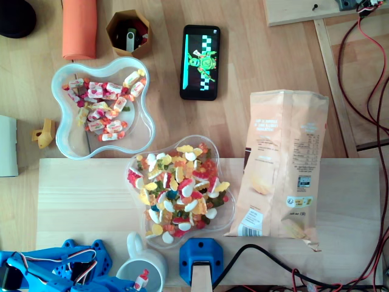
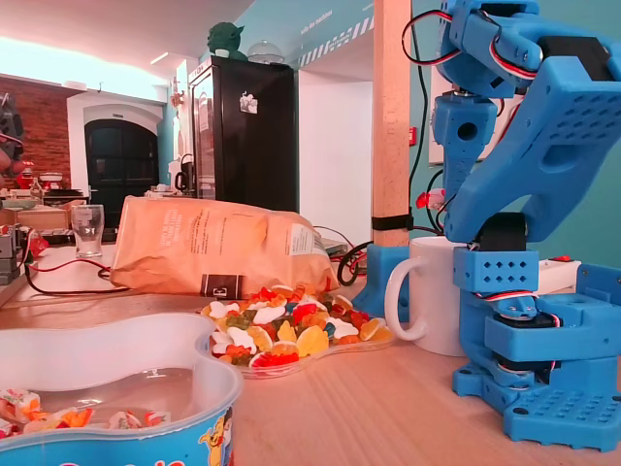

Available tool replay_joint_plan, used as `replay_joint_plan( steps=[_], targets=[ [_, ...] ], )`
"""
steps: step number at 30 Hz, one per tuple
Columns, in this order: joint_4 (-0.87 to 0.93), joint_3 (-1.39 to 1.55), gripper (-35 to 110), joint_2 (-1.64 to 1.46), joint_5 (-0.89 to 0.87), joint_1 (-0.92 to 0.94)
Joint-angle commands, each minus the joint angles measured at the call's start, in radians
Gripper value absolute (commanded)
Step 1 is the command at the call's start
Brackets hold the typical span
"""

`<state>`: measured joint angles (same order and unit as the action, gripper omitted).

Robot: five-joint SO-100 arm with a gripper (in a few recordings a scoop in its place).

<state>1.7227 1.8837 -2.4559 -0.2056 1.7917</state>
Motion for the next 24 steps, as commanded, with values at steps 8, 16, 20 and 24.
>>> replay_joint_plan(
  steps=[8,16,20,24],
  targets=[
    [0.018,-0.021,9,-0.015,-0.006,0.031],
    [0.018,-0.02,11,-0.017,-0.006,0.029],
    [0.018,-0.02,15,-0.017,-0.005,0.029],
    [0.018,-0.02,16,-0.017,0.0,0.029]
  ],
)
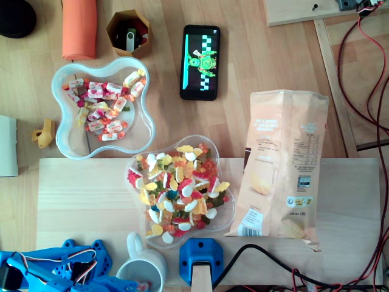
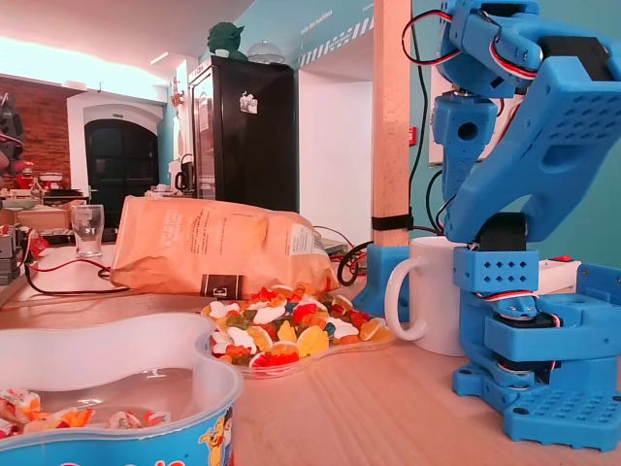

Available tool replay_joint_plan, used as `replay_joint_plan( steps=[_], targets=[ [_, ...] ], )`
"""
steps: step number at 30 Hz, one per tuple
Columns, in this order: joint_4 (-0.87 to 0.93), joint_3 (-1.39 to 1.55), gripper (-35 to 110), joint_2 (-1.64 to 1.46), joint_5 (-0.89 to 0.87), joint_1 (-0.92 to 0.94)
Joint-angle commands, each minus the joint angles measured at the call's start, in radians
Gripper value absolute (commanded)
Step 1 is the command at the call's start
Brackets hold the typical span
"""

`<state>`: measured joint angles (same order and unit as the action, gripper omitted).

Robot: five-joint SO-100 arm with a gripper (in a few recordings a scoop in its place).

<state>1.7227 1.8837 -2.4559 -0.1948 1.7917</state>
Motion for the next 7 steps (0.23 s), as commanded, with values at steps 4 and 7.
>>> replay_joint_plan(
  steps=[4,7],
  targets=[
    [0.018,-0.02,16,-0.017,-0.012,0.021],
    [0.018,-0.021,16,-0.017,-0.015,0.012]
  ],
)
